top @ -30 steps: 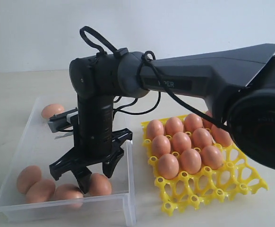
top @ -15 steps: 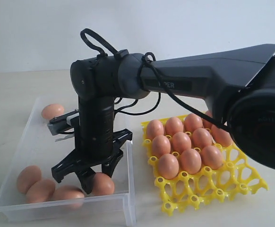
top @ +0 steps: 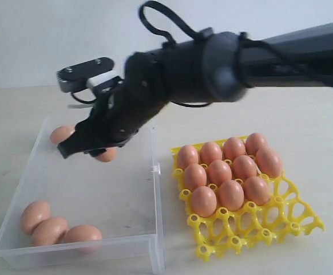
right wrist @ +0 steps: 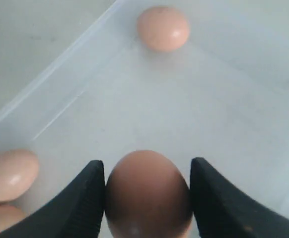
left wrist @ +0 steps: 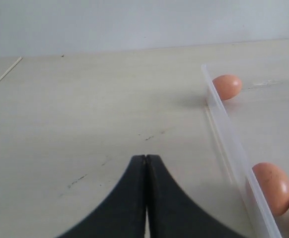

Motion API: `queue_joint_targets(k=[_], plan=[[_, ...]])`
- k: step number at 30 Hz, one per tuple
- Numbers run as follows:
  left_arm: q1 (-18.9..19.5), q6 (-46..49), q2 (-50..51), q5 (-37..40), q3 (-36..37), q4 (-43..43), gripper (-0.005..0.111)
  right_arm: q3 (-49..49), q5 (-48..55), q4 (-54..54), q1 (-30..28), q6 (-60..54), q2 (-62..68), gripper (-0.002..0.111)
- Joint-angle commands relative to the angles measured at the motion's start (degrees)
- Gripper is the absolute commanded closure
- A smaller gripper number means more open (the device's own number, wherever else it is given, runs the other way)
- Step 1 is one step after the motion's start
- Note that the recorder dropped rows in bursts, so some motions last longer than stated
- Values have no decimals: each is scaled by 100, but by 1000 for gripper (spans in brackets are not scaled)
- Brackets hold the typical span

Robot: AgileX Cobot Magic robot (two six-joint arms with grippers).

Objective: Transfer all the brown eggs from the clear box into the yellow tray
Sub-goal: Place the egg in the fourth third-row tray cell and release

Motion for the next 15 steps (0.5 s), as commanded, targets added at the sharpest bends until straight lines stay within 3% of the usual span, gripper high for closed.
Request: queue_joint_targets(k=[1,6,15], plan=[[14,9,25,-27,-26,17,107,2157,-2527,-58,-280,-56,-1174,108],[14,19,25,-27,-26,17,107,4393,-4728,545,-508,-141,-2461,108],[14,-1,25,-27,-26,17,107,6529,-5972,2044,-954,-670,-3958,108]])
